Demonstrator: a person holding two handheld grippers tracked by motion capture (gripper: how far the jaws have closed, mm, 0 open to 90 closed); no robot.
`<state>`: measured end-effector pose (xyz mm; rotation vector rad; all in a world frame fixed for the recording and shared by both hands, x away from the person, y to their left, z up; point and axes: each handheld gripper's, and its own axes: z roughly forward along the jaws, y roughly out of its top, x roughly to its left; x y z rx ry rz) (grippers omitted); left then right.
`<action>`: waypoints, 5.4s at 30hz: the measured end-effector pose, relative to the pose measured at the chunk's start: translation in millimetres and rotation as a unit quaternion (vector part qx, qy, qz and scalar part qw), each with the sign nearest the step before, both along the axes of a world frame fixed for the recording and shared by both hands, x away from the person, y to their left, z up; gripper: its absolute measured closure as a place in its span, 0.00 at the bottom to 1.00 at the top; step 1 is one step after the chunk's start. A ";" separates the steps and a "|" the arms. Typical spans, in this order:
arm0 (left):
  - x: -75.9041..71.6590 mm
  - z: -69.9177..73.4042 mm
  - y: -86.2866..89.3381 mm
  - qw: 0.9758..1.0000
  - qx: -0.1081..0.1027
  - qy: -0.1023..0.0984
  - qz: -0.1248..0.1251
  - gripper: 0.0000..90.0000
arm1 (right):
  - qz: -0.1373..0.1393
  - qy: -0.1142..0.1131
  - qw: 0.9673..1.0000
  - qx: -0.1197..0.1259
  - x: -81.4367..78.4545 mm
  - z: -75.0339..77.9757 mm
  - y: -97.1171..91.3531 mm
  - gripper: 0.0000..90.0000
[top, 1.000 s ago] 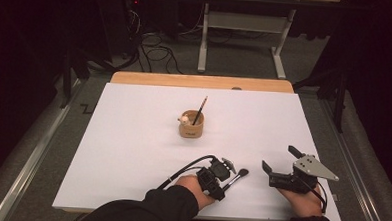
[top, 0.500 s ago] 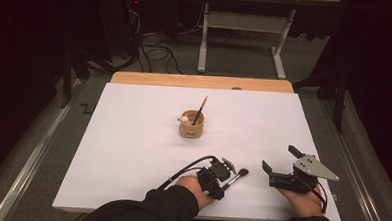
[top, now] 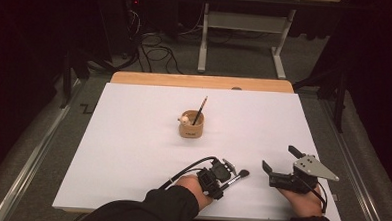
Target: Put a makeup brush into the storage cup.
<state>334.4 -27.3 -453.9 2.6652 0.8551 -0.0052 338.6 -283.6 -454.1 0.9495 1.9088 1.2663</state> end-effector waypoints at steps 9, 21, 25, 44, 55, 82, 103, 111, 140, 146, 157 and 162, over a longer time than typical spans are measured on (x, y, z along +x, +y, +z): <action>-2.6 -0.3 -0.9 1.000 0.005 -0.013 -0.005 0.87 | 0.000 0.000 1.000 -0.001 -0.2 -0.1 0.5 0.01; -0.9 0.0 3.9 1.000 -0.007 -0.018 -0.012 0.88 | -0.001 -0.001 1.000 0.001 -0.4 0.3 -0.3 0.01; 4.8 2.8 13.3 1.000 -0.013 -0.021 0.001 0.88 | 0.000 -0.001 1.000 0.001 -0.4 0.1 -0.5 0.01; 15.7 9.8 79.6 0.997 -0.031 -0.025 0.062 0.88 | -0.001 0.000 1.000 -0.001 0.0 -0.8 0.8 0.01; 21.0 12.8 134.1 0.990 -0.055 -0.022 0.125 0.88 | -0.002 0.000 1.000 -0.003 0.5 -1.1 0.5 0.01; 25.2 13.8 209.6 0.965 -0.107 -0.064 0.230 0.88 | -0.002 0.002 1.000 -0.008 0.3 -2.1 2.5 0.01; 24.8 -3.2 207.7 0.937 -0.190 -0.157 0.249 0.88 | 0.001 0.000 1.000 -0.009 -1.3 -1.5 5.6 0.01; 20.9 -13.8 213.0 0.926 -0.226 -0.176 0.245 0.88 | 0.001 -0.001 1.000 -0.009 -1.2 -2.0 6.9 0.01; 2.7 -9.1 220.4 0.884 -0.306 -0.281 0.216 0.88 | 0.004 -0.004 1.000 -0.015 -1.2 -2.8 9.7 0.01; 2.7 -8.1 219.4 0.883 -0.309 -0.283 0.212 0.88 | 0.005 -0.005 1.000 -0.016 -1.5 -2.9 10.5 0.01; 4.7 1.5 208.0 0.885 -0.311 -0.289 0.191 0.88 | 0.005 -0.004 1.000 -0.014 -1.1 -3.4 10.0 0.01; 3.7 7.6 198.2 0.887 -0.320 -0.282 0.179 0.88 | 0.004 -0.002 1.000 -0.013 -0.9 -3.6 9.8 0.01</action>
